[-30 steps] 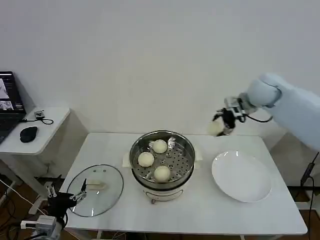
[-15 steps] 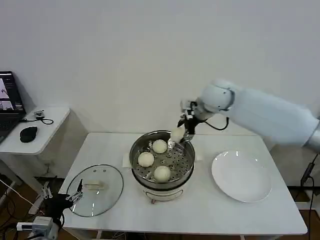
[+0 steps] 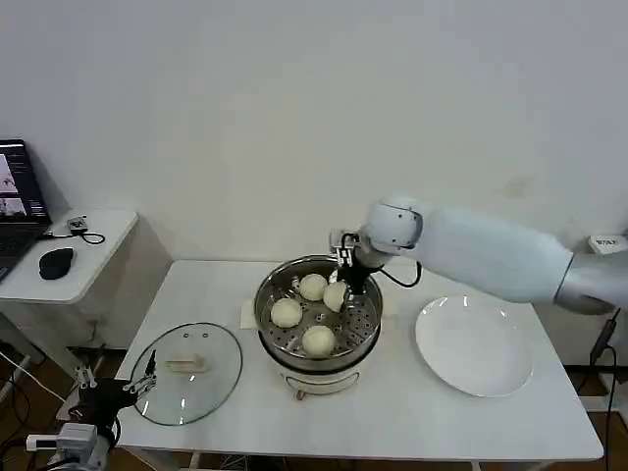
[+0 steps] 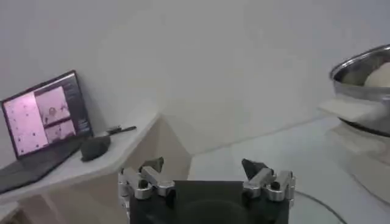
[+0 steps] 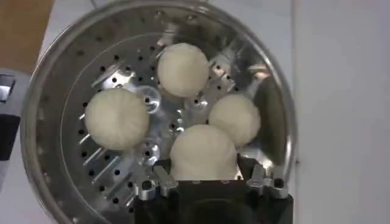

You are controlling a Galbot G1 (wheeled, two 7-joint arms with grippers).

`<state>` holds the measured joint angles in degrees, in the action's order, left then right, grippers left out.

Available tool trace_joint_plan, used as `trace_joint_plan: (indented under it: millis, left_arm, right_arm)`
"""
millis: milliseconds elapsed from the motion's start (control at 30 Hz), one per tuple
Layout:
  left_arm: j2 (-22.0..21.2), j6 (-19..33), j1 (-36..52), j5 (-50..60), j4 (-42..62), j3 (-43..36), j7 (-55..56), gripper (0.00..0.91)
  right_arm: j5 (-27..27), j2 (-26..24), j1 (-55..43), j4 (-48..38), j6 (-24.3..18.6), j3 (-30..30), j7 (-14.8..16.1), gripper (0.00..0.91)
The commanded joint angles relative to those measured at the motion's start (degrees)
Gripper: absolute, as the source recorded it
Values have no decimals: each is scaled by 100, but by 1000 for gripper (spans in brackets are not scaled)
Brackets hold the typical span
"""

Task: Take steamed baozi put them in steamer then cover it.

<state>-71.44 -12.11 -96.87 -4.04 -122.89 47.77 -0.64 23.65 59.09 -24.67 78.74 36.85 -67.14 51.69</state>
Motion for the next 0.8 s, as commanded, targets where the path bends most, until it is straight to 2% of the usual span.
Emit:
trace_joint_plan:
  millis: [33, 667, 733, 800]
  left_arm:
    - [2, 5, 18, -3, 19, 3, -2, 907]
    - [-6, 12, 18, 4, 43, -10, -3, 907]
    - [-8, 13, 15, 5, 40, -11, -4, 907]
    - [-4, 12, 11, 5, 39, -5, -4, 907]
  right_arm:
    - [-164, 64, 183, -39, 140, -85, 13, 746]
    - [-527, 11, 295, -117, -7, -51, 123, 746]
    - [-616, -11, 309, -111, -91, -39, 180, 907]
    - [-646, -36, 308, -93, -111, 11, 161, 907]
